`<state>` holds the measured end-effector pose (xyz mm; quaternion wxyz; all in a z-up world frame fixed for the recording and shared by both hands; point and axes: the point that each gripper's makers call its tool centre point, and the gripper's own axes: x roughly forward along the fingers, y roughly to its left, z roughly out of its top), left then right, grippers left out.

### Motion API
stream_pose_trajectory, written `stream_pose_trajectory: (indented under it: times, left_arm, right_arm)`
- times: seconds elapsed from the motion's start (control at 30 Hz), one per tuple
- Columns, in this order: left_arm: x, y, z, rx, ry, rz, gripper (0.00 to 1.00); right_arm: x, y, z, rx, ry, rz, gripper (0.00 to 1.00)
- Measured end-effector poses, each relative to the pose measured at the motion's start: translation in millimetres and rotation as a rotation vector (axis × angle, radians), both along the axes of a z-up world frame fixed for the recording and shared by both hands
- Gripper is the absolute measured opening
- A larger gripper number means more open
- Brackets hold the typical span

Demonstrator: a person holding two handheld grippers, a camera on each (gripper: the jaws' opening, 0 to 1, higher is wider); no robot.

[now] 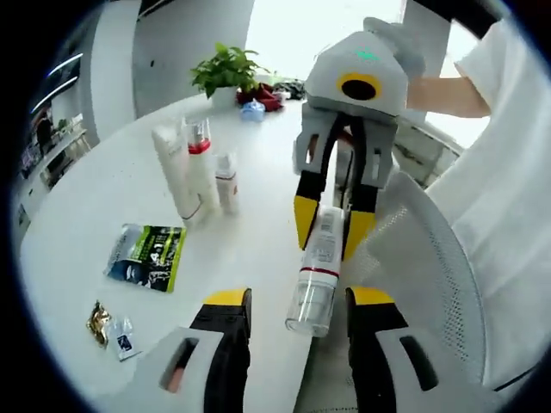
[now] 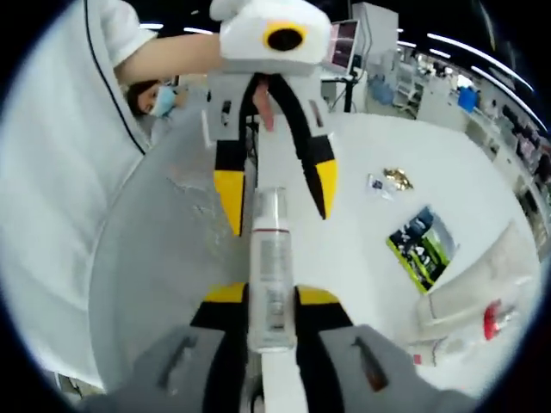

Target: Arrange the skincare products in the storage area until every visible bottle or jar stands upright without overlapping.

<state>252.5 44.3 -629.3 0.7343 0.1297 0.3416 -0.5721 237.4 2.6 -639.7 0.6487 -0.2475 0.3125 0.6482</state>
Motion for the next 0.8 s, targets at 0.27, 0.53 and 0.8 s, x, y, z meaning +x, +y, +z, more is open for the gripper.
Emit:
stream_pose_trajectory:
  times: [0.27,0.53,0.8]
  left_arm:
    - [11.6,7,27.6,-0.207,0.049,0.179,0.53]
    - [21.4,1,65.9,-0.481,0.133,0.304,0.48]
    - [10.2,-14,84.2,-0.596,0.203,0.254,0.34]
  right_arm:
    - [15,7,27.7,0.234,0.1,-0.193,0.19]
    - [13,17,51.7,0.457,0.229,-0.303,0.19]
    - [7,30,79.6,0.7,0.383,-0.383,0.19]
